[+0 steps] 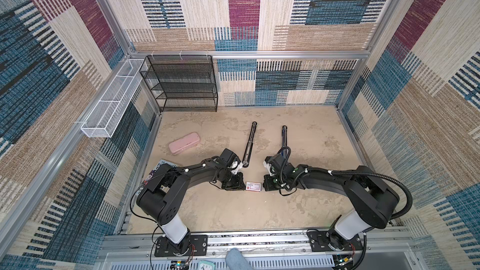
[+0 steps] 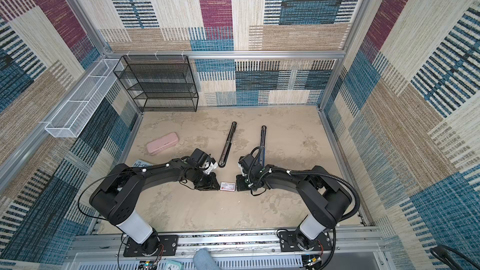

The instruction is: Load the staples into the stapler

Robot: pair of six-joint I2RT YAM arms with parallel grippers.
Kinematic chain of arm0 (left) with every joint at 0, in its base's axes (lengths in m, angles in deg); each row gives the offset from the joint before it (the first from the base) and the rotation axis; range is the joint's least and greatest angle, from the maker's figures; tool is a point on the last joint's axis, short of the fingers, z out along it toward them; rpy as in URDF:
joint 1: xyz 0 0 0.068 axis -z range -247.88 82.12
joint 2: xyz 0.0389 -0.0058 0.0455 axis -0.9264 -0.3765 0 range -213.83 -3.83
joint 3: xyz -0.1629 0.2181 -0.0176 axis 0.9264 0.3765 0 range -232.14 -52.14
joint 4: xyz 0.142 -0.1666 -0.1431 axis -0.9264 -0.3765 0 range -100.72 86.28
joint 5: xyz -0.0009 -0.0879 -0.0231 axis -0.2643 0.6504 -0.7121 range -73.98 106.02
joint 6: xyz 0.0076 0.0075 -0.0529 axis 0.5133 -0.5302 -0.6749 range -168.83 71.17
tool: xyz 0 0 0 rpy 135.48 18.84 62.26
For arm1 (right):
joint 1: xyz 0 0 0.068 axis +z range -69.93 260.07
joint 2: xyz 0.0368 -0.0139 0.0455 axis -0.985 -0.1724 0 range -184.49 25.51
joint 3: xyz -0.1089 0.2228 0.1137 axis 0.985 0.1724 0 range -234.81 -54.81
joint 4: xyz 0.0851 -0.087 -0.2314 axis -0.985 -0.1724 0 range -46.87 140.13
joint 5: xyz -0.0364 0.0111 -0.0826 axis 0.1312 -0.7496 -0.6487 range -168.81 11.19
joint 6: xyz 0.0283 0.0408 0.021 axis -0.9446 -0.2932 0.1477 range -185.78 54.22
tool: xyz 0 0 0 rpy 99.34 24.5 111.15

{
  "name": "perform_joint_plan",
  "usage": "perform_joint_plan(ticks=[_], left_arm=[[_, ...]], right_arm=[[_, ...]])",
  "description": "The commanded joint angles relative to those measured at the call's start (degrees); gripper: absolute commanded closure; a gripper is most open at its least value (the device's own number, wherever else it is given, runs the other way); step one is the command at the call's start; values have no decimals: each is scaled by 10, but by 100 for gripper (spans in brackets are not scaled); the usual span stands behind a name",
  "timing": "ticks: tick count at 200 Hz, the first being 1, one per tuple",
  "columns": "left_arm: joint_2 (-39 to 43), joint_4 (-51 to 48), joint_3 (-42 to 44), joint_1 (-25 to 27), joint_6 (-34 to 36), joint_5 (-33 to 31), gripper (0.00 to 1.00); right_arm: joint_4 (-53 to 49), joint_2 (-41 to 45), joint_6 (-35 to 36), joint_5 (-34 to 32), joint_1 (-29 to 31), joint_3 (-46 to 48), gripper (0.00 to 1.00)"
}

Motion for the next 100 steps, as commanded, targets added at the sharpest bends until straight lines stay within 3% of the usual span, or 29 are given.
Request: perform_joint_plan(ticks=[1, 100], left_arm=[[4, 7, 0, 0, -3, 16, 80], [25, 29, 2, -1, -23, 19, 78]], right_arm=[[-7, -2, -1, -9, 0, -2, 96], [-4, -5, -2, -6, 0, -1, 96]])
